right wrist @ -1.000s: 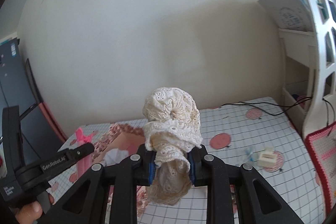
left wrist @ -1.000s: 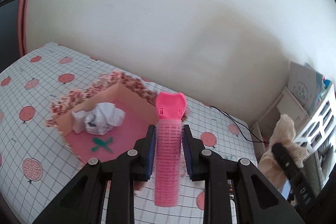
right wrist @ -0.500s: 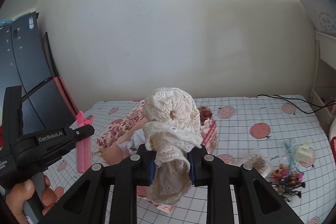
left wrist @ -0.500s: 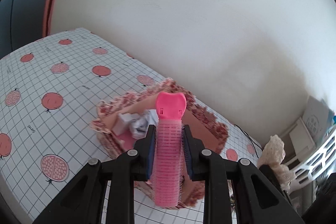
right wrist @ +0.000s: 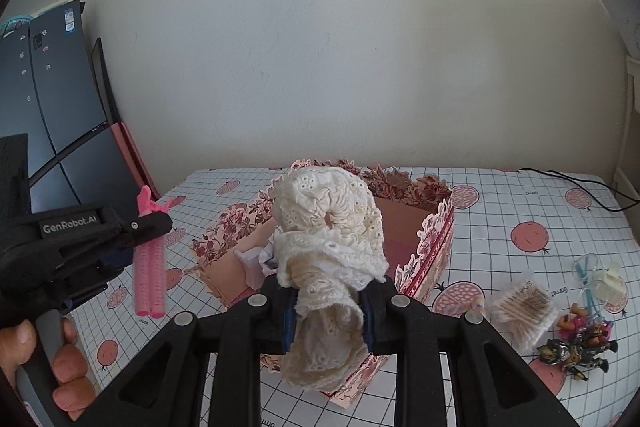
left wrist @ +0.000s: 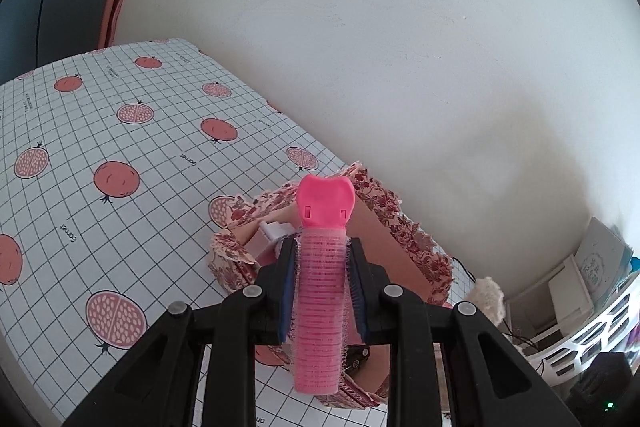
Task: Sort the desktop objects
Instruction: 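Lift and carry the pink roller and lace scrunchie over the pink box, then release the lace scrunchie with right tool while left tool releases pink roller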
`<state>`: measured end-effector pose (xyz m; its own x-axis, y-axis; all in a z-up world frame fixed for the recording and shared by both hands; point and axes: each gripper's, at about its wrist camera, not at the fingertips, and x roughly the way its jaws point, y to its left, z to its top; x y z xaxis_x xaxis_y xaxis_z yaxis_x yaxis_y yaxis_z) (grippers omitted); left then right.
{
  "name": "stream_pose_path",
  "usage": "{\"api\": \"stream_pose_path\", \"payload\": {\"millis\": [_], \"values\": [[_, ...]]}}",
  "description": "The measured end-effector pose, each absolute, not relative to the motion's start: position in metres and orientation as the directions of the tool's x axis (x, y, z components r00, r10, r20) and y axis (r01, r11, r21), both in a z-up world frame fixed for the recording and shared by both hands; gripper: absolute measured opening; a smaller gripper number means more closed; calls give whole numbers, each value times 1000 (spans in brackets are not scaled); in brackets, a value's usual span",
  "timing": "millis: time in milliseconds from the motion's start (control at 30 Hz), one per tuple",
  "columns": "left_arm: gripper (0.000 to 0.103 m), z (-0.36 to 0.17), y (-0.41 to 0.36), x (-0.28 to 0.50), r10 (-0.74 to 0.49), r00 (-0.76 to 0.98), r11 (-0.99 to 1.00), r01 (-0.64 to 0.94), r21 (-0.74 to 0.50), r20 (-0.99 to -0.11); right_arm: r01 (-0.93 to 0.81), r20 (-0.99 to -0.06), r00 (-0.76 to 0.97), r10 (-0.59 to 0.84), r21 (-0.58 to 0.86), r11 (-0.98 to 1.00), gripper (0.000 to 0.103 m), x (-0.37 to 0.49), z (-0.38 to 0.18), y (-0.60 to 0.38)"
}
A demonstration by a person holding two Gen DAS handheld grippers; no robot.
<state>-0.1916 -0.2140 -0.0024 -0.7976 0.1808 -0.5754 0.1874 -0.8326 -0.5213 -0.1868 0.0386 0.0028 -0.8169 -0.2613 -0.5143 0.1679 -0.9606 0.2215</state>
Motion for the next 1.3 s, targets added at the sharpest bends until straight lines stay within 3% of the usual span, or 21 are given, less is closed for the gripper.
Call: {"api": "stream_pose_path", "payload": {"millis": [867, 1100, 1300], "values": [[26, -29, -169, -217, 274, -732, -839, 136, -528, -624, 180, -500, -813, -298, 271, -946, 29, -198, -9, 45], [26, -35, -166, -219, 285, -717, -832, 145, -536, -636, 178, -501, -808, -308, 291, -940, 36, -199, -11, 46], [26, -37, -164, -221, 289, -707, -833, 147, -534, -646, 174, -507, -803, -314, 305, -936, 57, -200, -13, 47]]}}
